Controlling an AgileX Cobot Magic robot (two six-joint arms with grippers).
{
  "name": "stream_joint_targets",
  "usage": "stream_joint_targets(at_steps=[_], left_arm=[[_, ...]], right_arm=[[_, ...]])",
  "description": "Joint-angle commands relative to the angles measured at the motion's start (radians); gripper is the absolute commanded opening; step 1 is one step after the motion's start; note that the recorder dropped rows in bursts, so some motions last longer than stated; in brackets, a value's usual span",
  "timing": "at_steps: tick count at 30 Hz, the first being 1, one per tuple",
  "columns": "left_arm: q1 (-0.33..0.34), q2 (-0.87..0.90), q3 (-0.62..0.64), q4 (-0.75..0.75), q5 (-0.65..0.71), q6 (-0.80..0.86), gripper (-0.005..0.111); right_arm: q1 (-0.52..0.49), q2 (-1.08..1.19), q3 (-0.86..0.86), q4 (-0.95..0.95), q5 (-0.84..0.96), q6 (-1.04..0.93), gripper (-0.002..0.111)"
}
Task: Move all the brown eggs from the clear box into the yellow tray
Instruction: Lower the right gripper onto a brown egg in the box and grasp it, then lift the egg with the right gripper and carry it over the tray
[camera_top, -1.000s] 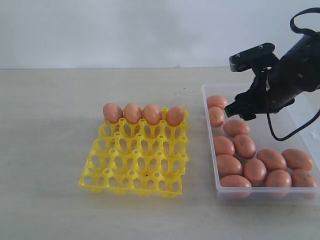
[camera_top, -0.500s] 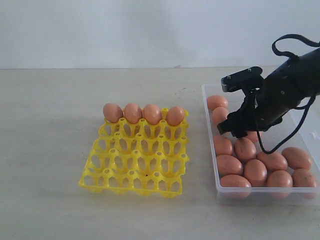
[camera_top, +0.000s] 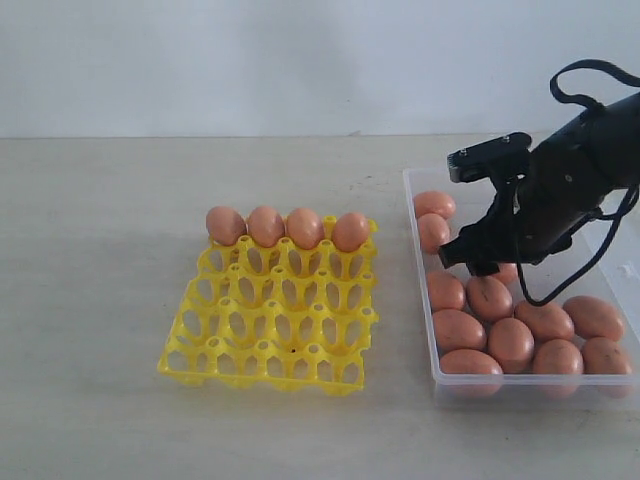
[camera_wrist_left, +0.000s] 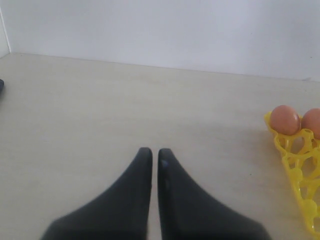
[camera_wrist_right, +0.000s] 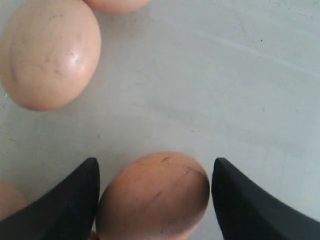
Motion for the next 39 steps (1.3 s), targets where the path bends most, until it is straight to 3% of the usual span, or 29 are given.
stream_joint_targets(at_steps=[1, 8, 16, 22, 39], left_arm=[[0.003, -0.003, 0.004, -0.001, -0.005, 0.004, 0.004], [0.003, -0.003, 0.004, -0.001, -0.005, 0.004, 0.004], [0.003, -0.003, 0.004, -0.001, -0.005, 0.004, 0.004], [0.003, -0.003, 0.004, -0.001, -0.008, 0.004, 0.004], [0.003, -0.003, 0.004, -0.001, -0.008, 0.004, 0.004]], right_arm=[[-0.003, -0.01, -0.001, 0.011, 0.022, 0.001, 0.057], [-0.003, -0.01, -0.001, 0.135, 0.028, 0.032, 0.053], [-0.003, -0.01, -0.001, 0.168, -0.016, 0.032, 0.028], [-0.003, -0.012, -0.001, 0.164, -0.112, 0.032, 0.0], [-0.003, -0.129, -0.001, 0.147, -0.241, -0.033, 0.0]])
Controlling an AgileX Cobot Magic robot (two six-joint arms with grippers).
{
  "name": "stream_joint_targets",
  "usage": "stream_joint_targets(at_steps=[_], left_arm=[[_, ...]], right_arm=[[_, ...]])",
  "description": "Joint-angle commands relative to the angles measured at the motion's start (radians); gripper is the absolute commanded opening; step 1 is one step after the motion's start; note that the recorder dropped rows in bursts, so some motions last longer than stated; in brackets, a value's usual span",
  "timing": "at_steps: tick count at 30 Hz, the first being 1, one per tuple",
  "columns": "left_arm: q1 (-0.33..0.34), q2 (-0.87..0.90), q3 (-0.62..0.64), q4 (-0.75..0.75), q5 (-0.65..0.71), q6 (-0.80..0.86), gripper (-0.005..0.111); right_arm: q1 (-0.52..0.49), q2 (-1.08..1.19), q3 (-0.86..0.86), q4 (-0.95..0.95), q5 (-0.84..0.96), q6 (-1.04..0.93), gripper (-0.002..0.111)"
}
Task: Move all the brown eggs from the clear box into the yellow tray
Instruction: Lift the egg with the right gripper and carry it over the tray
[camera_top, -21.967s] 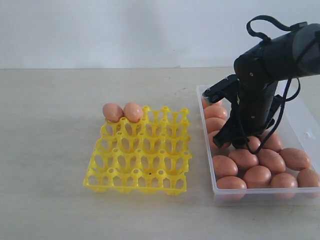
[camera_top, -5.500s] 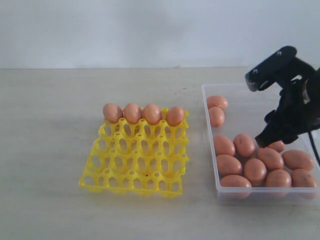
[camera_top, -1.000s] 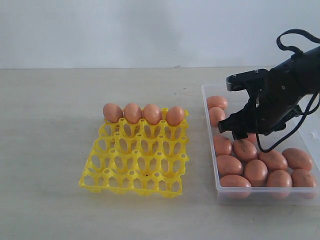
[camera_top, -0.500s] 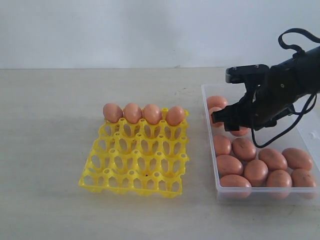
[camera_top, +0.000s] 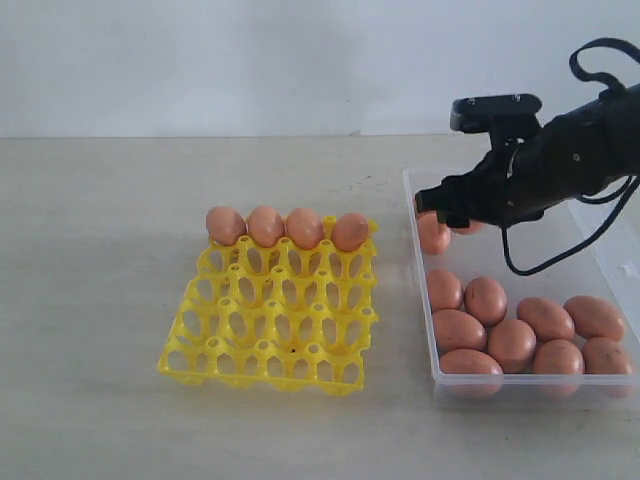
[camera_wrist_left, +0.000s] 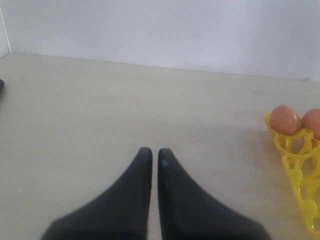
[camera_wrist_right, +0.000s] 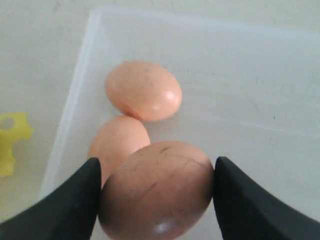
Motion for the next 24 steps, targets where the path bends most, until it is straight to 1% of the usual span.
stream_joint_targets(at_steps=[1, 4, 8, 11, 14, 15, 17, 20, 24], left_arm=[[0.003, -0.003, 0.004, -0.001, -0.008, 0.004, 0.004], [0.003, -0.003, 0.004, -0.001, -0.008, 0.004, 0.004], [0.003, -0.003, 0.004, -0.001, -0.008, 0.004, 0.004], [0.003, -0.003, 0.004, -0.001, -0.008, 0.004, 0.004], [0.003, -0.003, 0.004, -0.001, -0.004, 0.004, 0.004], [0.003, -0.003, 0.004, -0.001, -0.004, 0.004, 0.004], [0.003, -0.003, 0.004, -0.001, -0.004, 0.004, 0.004], [0.003, -0.003, 0.004, -0.001, -0.004, 0.004, 0.004], [0.003, -0.003, 0.004, -0.001, -0.004, 0.004, 0.004]], right_arm=[[-0.003, -0.087, -0.003, -0.019, -0.04, -0.106, 0.0], [-0.003, -0.124, -0.003, -0.019, -0.062, -0.256, 0.0], [0.001, -0.149, -0.003, -0.019, -0.128, -0.392, 0.0], [0.029, -0.151, -0.003, -0.021, -0.16, -0.551, 0.0], [0.098, -0.151, -0.003, -0.021, -0.197, -0.713, 0.0], [0.138, -0.151, -0.003, -0.021, -0.214, -0.776, 0.0], [0.192, -0.151, -0.003, -0.021, -0.247, -0.834, 0.0], [0.271, -0.151, -0.003, -0.007, -0.33, -0.845, 0.0], [0.353, -0.151, -0.003, 0.124, -0.462, -0.824, 0.0]])
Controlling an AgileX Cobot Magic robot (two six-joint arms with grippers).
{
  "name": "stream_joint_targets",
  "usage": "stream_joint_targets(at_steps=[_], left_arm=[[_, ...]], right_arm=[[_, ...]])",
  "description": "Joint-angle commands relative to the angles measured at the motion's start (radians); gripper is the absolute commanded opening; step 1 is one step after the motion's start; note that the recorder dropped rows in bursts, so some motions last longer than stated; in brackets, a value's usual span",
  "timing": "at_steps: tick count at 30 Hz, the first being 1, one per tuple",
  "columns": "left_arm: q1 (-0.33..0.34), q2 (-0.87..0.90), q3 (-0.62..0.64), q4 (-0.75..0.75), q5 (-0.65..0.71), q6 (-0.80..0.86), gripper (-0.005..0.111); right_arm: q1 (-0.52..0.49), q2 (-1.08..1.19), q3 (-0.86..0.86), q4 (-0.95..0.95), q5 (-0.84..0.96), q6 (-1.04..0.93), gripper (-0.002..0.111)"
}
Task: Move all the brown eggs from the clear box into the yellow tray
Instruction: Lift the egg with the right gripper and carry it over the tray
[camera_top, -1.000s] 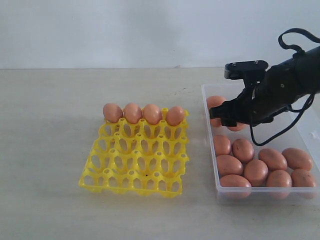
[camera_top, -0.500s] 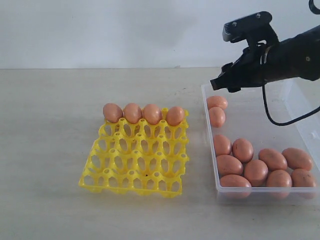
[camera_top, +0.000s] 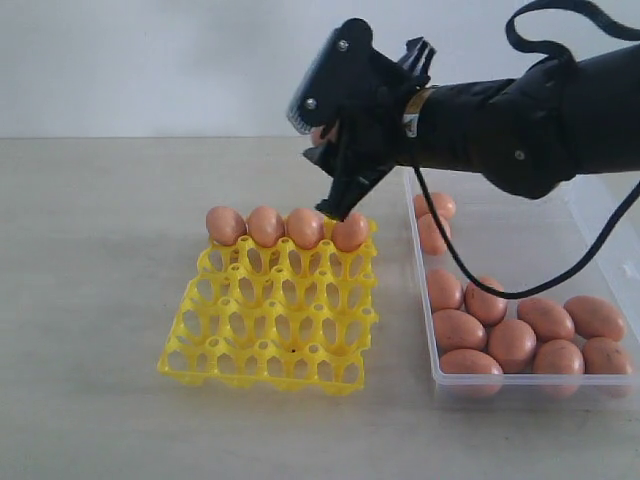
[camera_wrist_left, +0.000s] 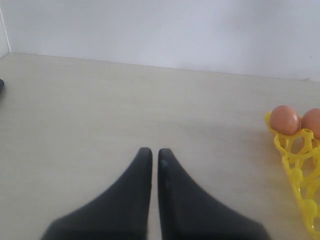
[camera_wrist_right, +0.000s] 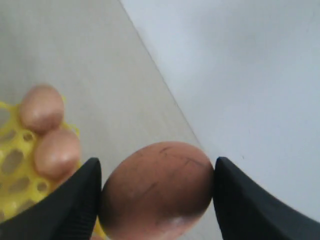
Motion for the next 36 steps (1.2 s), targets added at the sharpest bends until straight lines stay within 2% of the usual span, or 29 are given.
stream_joint_targets(at_steps=[1, 5, 10, 16, 21, 24, 30, 33, 36], left_arm=[[0.003, -0.003, 0.004, -0.001, -0.004, 0.004, 0.004], [0.003, -0.003, 0.004, -0.001, -0.004, 0.004, 0.004], [0.003, -0.003, 0.004, -0.001, -0.004, 0.004, 0.004], [0.003, -0.003, 0.004, -0.001, -0.004, 0.004, 0.004], [0.003, -0.003, 0.004, -0.001, -0.004, 0.004, 0.004], [0.003, -0.003, 0.004, -0.001, -0.007, 0.004, 0.004], [0.003, -0.003, 0.004, -0.001, -0.007, 0.004, 0.004], [0.003, -0.003, 0.004, -0.001, -0.007, 0.004, 0.004], [0.003, -0.003, 0.004, -0.001, -0.007, 0.004, 0.004]], right_arm=[[0.085, -0.013, -0.003, 0.134, -0.163, 0.011, 0.0], [0.153, 0.007, -0.003, 0.1, -0.233, -0.03, 0.0], [0.212, 0.081, -0.003, 0.087, -0.202, -0.328, 0.0], [0.215, 0.148, -0.003, 0.126, -0.218, -0.603, 0.0], [0.225, 0.139, -0.003, 0.401, -0.307, -0.398, 0.0], [0.225, 0.133, -0.003, 0.416, -0.351, -0.276, 0.0], [0.225, 0.156, -0.003, 0.373, -0.389, 0.045, 0.0], [0.225, 0.2, -0.003, 0.249, -0.447, 0.105, 0.0], [0.225, 0.255, -0.003, 0.148, -0.552, 0.062, 0.0]])
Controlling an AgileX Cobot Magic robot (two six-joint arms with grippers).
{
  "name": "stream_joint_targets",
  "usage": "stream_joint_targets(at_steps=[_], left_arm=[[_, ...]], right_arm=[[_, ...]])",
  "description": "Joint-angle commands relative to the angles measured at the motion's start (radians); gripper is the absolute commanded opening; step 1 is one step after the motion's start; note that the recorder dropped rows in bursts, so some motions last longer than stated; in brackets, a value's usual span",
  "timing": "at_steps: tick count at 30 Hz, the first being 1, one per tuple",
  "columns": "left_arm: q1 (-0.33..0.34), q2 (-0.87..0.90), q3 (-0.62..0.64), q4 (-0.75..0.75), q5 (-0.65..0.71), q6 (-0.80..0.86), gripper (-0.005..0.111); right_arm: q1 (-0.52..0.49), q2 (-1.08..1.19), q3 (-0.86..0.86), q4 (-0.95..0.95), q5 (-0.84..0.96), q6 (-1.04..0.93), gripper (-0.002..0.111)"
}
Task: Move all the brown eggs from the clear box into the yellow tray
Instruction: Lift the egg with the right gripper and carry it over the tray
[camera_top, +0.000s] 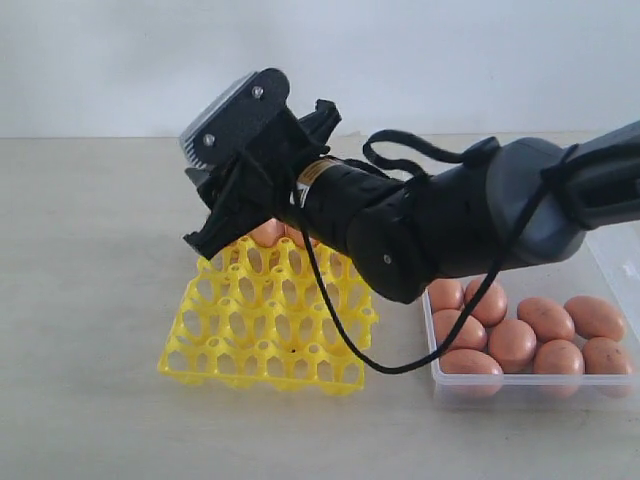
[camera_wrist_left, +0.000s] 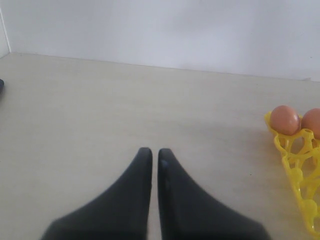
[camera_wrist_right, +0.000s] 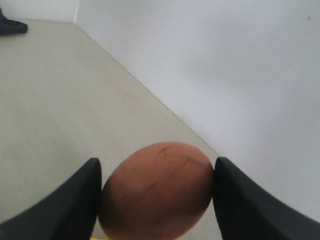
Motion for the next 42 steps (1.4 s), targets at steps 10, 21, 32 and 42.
stream_joint_targets(at_steps=[10, 21, 32, 42], left_arm=[[0.003, -0.003, 0.004, -0.001, -0.007, 0.004, 0.004], [0.003, -0.003, 0.004, -0.001, -0.007, 0.004, 0.004], [0.003, -0.003, 0.004, -0.001, -0.004, 0.004, 0.004], [0.003, -0.003, 0.004, -0.001, -0.004, 0.004, 0.004]], right_arm=[[0.002, 0.164, -0.003, -0.172, -0.043, -0.652, 0.0], [0.002, 0.166, -0.003, -0.115, -0.114, -0.539, 0.0], [0.002, 0.169, -0.003, -0.051, -0.143, -0.195, 0.0], [0.007, 0.188, -0.122, -0.057, -0.084, 0.516, 0.0]])
